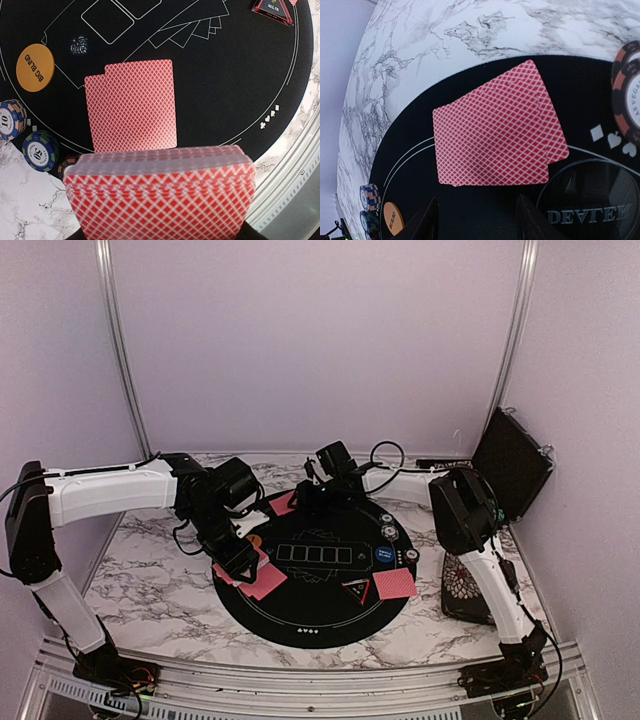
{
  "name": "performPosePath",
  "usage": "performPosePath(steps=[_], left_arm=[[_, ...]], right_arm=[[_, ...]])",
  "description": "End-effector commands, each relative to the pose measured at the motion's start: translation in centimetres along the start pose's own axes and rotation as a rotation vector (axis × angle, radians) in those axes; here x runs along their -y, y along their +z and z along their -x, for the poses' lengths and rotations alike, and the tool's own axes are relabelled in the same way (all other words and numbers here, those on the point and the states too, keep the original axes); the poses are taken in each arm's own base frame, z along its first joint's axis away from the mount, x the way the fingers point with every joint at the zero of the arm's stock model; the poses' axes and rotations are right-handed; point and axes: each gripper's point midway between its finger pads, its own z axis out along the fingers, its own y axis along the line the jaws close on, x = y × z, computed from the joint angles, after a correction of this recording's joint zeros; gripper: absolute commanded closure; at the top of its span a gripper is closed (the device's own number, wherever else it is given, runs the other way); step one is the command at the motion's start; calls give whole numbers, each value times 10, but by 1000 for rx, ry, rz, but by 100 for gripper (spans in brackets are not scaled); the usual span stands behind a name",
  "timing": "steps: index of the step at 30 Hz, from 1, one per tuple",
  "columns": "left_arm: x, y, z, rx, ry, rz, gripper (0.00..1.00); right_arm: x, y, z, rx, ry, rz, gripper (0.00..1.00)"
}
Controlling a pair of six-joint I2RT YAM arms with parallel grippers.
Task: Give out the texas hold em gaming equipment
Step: Adjust the poker card in the dealer area.
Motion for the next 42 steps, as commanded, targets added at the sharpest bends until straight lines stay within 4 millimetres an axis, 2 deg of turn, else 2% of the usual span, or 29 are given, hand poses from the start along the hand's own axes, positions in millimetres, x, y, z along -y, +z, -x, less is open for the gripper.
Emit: performPosePath(steps=[1,5,13,19,25,37,42], left_arm=[[2,-1,4,16,3,-19,45],[2,-1,4,15,3,-21,45],[2,-1,3,14,3,-21,45],[3,-2,3,15,2,-24,45],[3,-1,4,12,2,-25,45],[10,2,8,-9,25,-17,45],[16,1,15,-5,37,-15,45]], right_arm=[[-14,-11,-5,5,-12,11,49],[-11,-11,-6,8,-8,5,49],[-23,-20,5,24,-20,26,49],[-50,-51,17,66,-42,98,49],[-68,-82,16,93,-36,158,49],[-87,-130,-15,70,31,318,49],[-96,-146,-41,7,73,414,49]])
